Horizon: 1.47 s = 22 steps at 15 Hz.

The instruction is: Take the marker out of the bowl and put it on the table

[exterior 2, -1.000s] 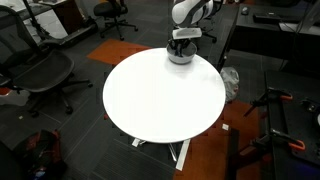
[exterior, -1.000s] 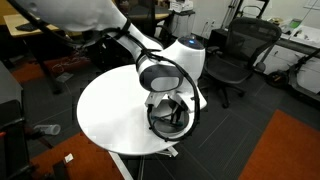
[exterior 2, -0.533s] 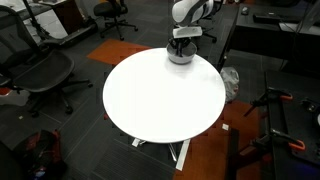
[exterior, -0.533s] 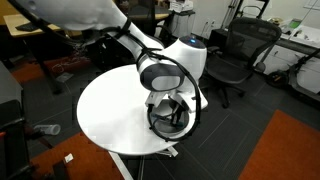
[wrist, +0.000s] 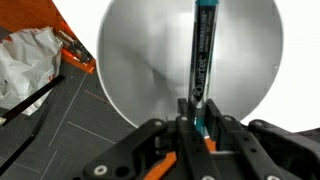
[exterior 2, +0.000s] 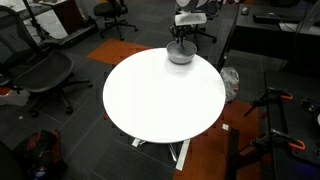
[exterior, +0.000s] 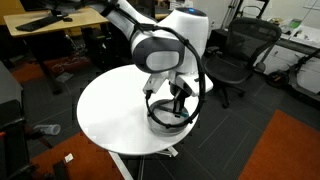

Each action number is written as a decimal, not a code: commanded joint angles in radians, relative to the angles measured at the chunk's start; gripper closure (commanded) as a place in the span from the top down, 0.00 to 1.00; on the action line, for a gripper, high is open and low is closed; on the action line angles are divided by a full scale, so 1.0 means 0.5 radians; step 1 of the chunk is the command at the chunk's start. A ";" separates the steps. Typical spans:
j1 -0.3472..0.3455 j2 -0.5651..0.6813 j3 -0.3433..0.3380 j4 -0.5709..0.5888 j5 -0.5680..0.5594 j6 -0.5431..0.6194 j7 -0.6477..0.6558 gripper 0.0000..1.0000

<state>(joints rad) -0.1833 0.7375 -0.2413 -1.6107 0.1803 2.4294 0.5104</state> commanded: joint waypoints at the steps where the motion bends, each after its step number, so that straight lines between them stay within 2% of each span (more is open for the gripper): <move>1: 0.103 -0.285 -0.067 -0.295 -0.100 0.094 -0.022 0.05; 7: 0.291 -0.570 -0.110 -0.512 -0.437 0.135 0.002 0.05; 13: 0.454 -0.696 -0.041 -0.587 -0.708 0.105 -0.003 0.05; 17: 0.491 -0.673 0.044 -0.582 -0.720 0.103 -0.050 0.05; 22: 0.459 -0.598 0.187 -0.548 -0.606 0.137 -0.164 0.05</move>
<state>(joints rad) 0.0618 0.4331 -0.1808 -1.8763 -0.1578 2.4667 0.4784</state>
